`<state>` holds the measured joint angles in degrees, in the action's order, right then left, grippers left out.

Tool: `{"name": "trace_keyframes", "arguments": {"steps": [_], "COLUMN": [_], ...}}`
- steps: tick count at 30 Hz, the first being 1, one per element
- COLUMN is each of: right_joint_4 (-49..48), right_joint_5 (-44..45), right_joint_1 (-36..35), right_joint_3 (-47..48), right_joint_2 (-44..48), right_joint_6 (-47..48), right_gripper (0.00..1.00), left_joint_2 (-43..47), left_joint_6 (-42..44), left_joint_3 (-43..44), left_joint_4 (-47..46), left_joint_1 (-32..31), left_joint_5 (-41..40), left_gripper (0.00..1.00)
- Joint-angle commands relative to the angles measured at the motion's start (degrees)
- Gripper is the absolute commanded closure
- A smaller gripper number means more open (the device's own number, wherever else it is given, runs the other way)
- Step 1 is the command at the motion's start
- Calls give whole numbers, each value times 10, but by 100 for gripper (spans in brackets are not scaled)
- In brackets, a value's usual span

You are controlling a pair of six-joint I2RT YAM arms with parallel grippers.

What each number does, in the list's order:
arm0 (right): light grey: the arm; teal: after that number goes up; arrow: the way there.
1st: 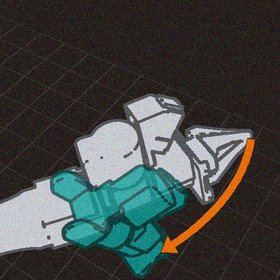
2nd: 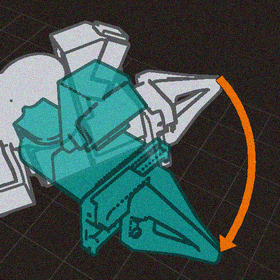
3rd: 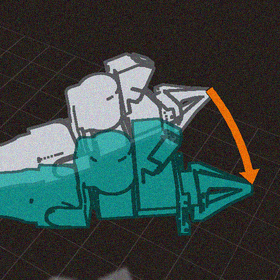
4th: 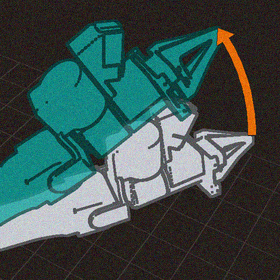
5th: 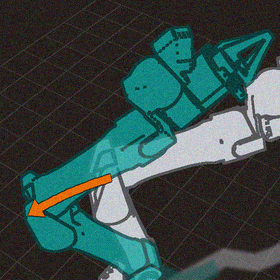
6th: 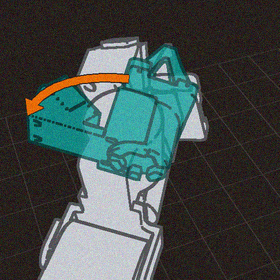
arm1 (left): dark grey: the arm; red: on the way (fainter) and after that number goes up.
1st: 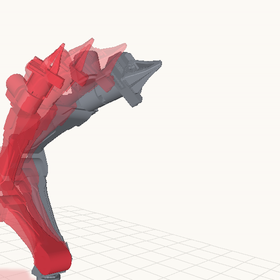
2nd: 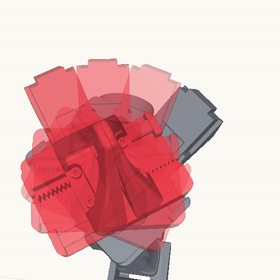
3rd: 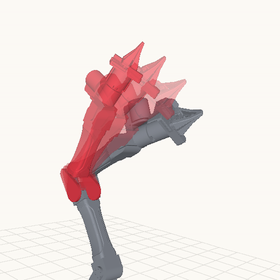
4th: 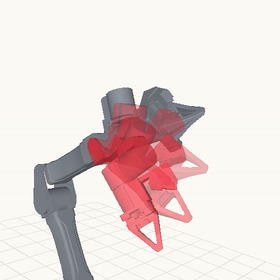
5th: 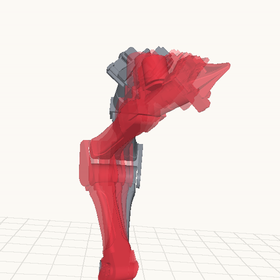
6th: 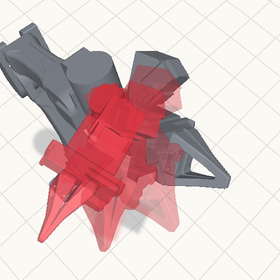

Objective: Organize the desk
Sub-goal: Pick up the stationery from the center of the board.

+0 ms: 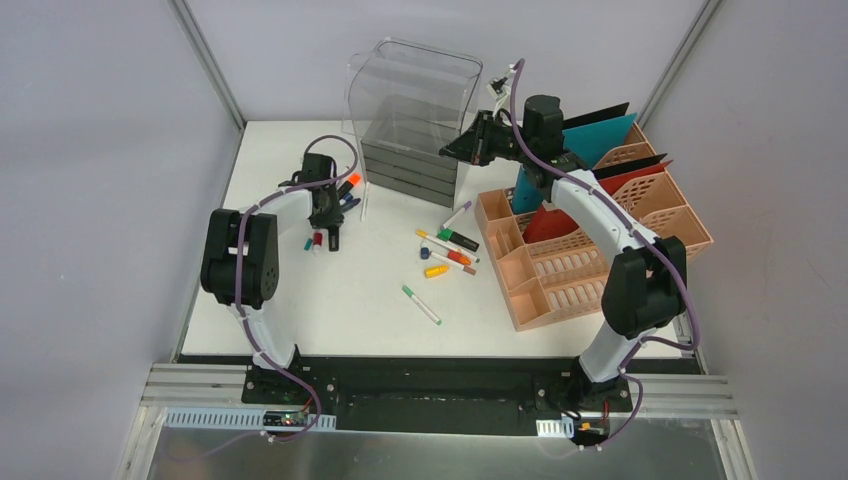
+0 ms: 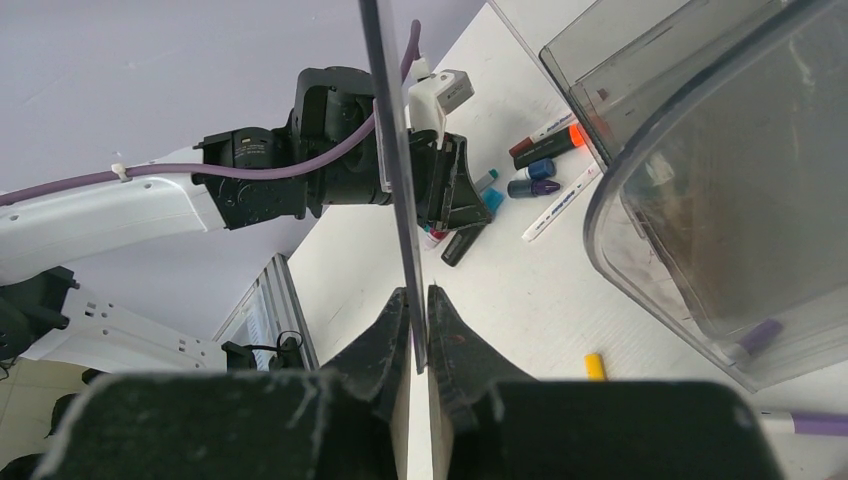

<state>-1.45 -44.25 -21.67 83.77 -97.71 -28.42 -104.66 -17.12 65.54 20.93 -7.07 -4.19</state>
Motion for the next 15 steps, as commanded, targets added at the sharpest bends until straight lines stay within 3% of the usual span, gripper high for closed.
{"name": "trace_keyframes", "arguments": {"steps": [1, 5, 15], "right_joint_4": [-18, -21, -29], "right_joint_5": [1, 0, -2], "right_joint_1": [8, 8, 8], "right_joint_3": [0, -3, -7], "right_joint_2": [40, 43, 47], "right_joint_6": [-13, -14, -21], "right_gripper": [98, 97, 98], "left_joint_2": [4, 14, 149], "left_joint_6": [-5, -4, -18], "left_joint_3": [8, -8, -136], "left_joint_4": [24, 20, -81], "left_joint_1": [-9, -9, -9], "left_joint_5": [6, 29, 109], "left_gripper": [78, 92, 98]}}
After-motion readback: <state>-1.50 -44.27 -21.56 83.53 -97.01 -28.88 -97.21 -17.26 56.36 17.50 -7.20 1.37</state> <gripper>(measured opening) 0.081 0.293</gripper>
